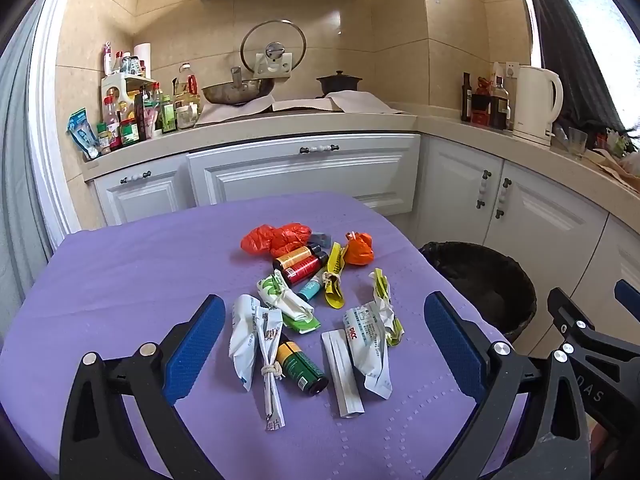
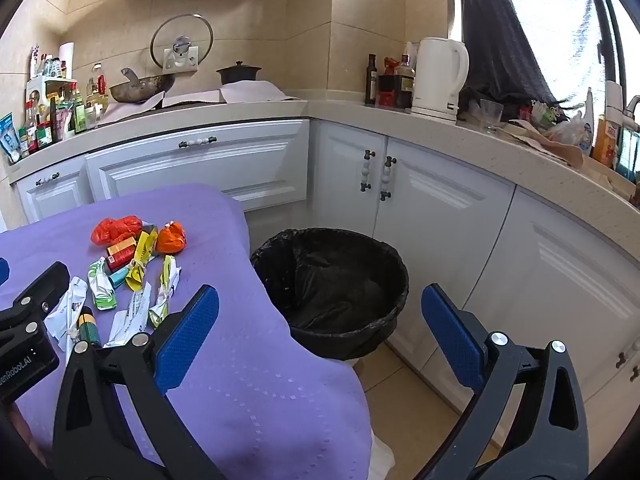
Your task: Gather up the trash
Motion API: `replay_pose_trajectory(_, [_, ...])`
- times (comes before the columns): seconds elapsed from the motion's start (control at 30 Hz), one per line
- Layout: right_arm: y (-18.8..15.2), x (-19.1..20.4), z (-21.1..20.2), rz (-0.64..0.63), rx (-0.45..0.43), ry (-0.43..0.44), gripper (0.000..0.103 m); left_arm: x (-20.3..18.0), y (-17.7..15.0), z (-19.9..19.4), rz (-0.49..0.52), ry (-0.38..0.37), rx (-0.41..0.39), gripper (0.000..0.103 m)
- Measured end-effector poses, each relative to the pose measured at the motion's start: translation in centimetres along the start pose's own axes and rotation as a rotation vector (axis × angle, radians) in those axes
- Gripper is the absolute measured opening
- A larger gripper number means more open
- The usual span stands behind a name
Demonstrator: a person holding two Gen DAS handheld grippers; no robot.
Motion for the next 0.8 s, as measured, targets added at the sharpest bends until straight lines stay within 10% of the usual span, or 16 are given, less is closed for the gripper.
replay_pose_trajectory(0.8, [0.12,-0.39,-0.04,0.003,-0.002,-0.007,0.099,0.15,-0.25,-0.13,0.005,0.001,-0.002,0.097])
Point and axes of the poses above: each gripper's, at about its wrist camera, not at the fingertips, and z roughly the way its jaws point, x to its left, y to its top, the point moved 10 cm from there along z, roughly the way its jaws point, and after that the axes turned 1 degree about y, right-handed, at the moved point
